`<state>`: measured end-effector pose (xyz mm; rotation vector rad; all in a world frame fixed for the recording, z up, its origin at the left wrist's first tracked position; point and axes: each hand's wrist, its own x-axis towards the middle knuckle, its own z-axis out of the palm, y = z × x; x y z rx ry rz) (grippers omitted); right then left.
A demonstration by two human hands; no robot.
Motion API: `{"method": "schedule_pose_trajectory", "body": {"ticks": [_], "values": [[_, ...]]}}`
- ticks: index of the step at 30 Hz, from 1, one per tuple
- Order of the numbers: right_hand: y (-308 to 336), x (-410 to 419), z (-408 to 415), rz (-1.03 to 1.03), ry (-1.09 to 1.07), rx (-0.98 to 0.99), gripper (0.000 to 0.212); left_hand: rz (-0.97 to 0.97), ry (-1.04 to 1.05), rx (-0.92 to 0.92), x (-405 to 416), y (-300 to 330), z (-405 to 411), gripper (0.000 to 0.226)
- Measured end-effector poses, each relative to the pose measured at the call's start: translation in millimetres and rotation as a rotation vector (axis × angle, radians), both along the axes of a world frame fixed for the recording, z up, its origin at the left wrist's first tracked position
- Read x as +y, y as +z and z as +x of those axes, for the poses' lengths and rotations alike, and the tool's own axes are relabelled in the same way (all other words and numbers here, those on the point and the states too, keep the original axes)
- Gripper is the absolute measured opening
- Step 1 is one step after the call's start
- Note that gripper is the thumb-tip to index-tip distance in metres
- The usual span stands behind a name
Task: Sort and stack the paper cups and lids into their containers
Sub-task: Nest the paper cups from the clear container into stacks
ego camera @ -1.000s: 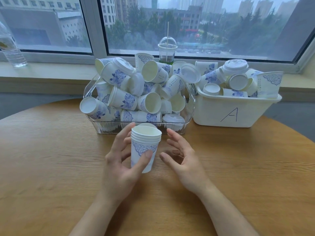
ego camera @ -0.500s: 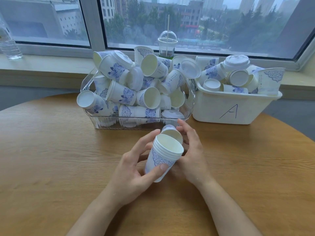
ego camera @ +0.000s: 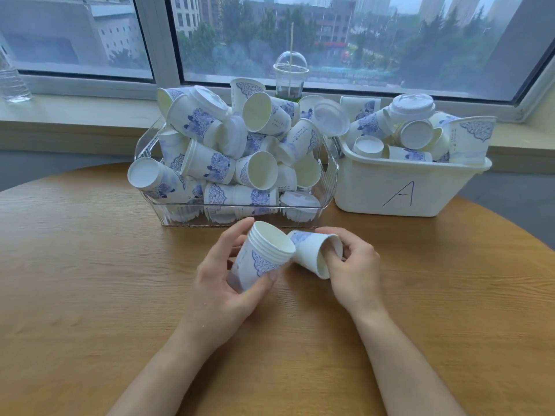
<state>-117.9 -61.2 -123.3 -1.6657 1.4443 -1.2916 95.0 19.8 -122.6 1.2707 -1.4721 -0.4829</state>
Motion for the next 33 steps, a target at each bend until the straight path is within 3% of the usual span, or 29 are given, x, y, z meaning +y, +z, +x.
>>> {"method": "schedule_pose_trajectory", "body": {"ticks": [2, 5, 7, 13, 23, 27, 33], "values": [[5, 1, -1, 0.040, 0.009, -0.125, 0.015, 0.005, 0.041, -0.011, -2, -1, 5, 0.078], [18, 5, 0, 0.147, 0.064, -0.379, 0.026, -0.001, 0.100, -0.058, -5, -3, 9, 0.075], [22, 8, 0, 0.190, 0.108, -0.428, 0.029, -0.013, 0.112, -0.114, -5, -4, 9, 0.074], [22, 14, 8, 0.229, 0.250, -0.379, 0.035, -0.062, 0.055, -0.289, -3, -4, 3, 0.077], [25, 18, 14, 0.276, 0.369, -0.461, 0.031, -0.052, 0.042, -0.236, -4, -4, 2, 0.075], [20, 18, 16, 0.250, 0.424, -0.355, 0.029, -0.039, 0.043, -0.215, -4, -4, 2, 0.075], [10, 18, 25, 0.261, 0.408, -0.347, 0.047, -0.038, 0.059, -0.166, -6, -6, 1, 0.081]]}}
